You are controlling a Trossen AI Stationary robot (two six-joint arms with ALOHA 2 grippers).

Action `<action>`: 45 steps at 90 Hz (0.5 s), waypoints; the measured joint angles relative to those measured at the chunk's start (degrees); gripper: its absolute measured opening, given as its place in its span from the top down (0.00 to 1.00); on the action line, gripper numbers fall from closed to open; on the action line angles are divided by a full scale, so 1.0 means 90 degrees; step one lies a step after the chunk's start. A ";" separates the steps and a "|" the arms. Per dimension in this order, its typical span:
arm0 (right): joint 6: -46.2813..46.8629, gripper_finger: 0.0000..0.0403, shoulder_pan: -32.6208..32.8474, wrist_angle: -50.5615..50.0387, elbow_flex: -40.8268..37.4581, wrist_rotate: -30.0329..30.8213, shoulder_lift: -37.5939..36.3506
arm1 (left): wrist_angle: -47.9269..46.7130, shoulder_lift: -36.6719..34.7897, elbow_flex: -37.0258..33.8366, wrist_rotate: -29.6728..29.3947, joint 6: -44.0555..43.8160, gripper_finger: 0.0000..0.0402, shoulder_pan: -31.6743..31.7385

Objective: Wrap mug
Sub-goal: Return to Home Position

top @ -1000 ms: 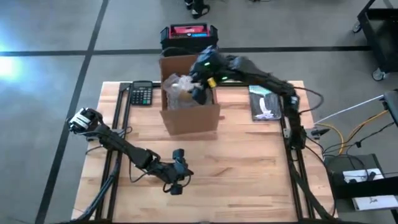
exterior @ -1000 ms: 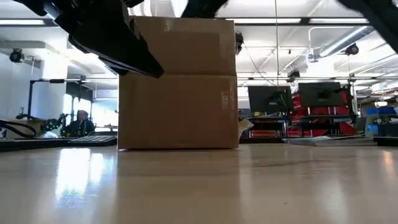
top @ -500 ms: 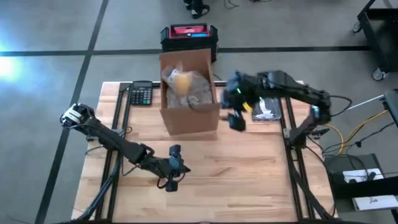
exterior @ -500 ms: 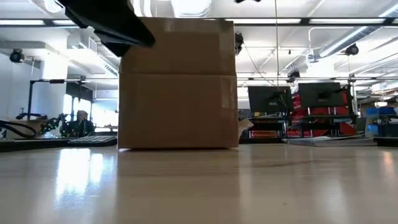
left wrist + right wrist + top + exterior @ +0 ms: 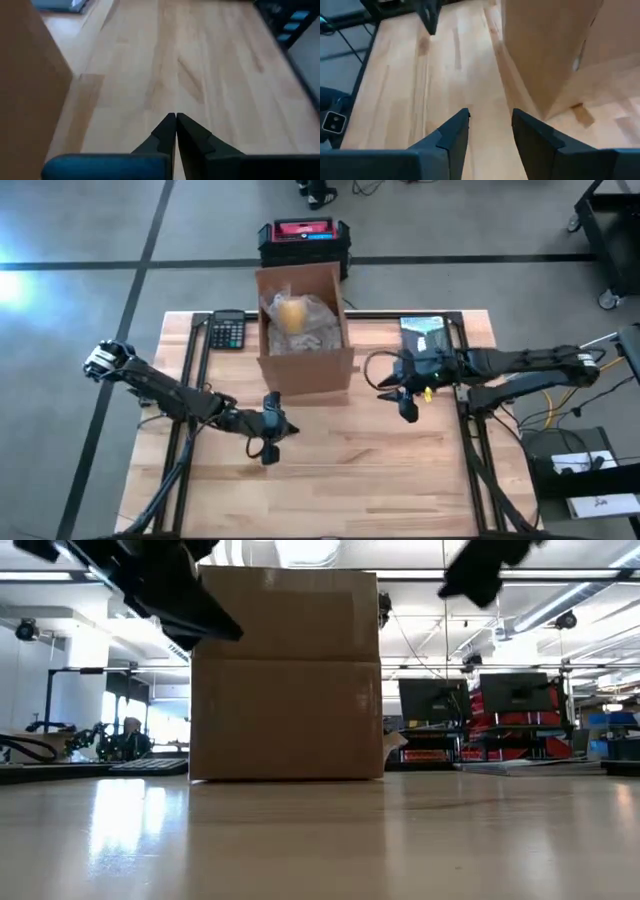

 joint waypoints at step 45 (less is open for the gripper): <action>0.0041 0.97 -0.0029 0.5201 -0.3647 0.0242 -0.1257 | 0.1333 -0.1040 -0.1549 0.0076 -0.0026 1.00 0.0584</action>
